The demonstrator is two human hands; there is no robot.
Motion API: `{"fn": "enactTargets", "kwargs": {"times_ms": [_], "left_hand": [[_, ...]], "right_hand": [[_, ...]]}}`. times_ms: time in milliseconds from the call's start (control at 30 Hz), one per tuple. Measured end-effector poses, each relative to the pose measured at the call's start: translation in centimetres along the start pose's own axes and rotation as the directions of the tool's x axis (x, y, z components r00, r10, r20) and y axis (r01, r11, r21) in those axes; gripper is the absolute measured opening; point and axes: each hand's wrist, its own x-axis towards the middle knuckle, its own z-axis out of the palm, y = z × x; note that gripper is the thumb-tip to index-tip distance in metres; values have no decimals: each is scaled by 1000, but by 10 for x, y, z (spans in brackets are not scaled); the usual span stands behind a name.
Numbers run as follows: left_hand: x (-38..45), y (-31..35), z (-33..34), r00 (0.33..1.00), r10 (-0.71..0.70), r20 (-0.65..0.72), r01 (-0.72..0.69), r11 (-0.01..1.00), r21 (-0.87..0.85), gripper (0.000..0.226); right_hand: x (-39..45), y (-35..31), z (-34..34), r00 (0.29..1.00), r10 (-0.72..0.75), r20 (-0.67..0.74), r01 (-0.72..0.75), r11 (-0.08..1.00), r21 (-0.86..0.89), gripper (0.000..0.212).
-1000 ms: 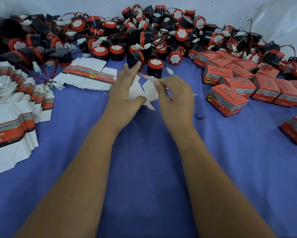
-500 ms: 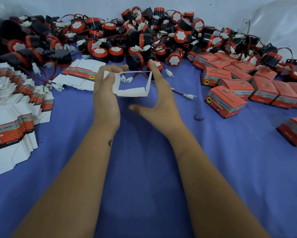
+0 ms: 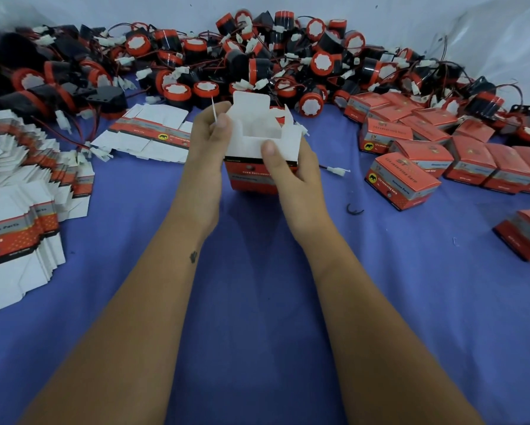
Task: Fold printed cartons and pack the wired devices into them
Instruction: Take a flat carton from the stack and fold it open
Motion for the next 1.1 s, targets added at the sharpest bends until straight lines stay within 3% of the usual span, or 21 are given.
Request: {"fn": "enactTargets", "kwargs": {"times_ms": [100, 233, 333, 500, 667, 833, 1000, 1100], "left_hand": [[-1, -5, 0, 1000, 10, 2, -10, 999, 44, 32], [-1, -7, 3, 999, 45, 28, -48, 990, 135, 17], [-3, -11, 7, 999, 24, 34, -30, 984, 175, 19], [-3, -15, 13, 999, 2, 33, -8, 979, 204, 40], [-5, -14, 11, 995, -65, 71, 69, 996, -57, 42], [-4, -9, 13, 999, -46, 2, 46, 991, 124, 34], [-3, -9, 15, 998, -51, -22, 54, 981, 187, 43], [-2, -10, 15, 997, -51, -61, 62, 980, 187, 40]], "right_hand": [[0, -1, -2, 999, 24, 28, -29, 981, 191, 19], [3, 2, -5, 990, 141, 7, -137, 945, 298, 24], [5, 6, -8, 974, 228, -1, -217, 928, 301, 26], [6, 7, -10, 975, 224, -5, -213, 932, 293, 21], [5, 6, -5, 979, 202, 9, -197, 943, 270, 23], [4, 6, -4, 984, 171, 44, -176, 945, 275, 23], [5, 7, -3, 980, 183, 74, -197, 914, 354, 19], [7, 6, -4, 967, 223, 124, -255, 839, 480, 36]]}}
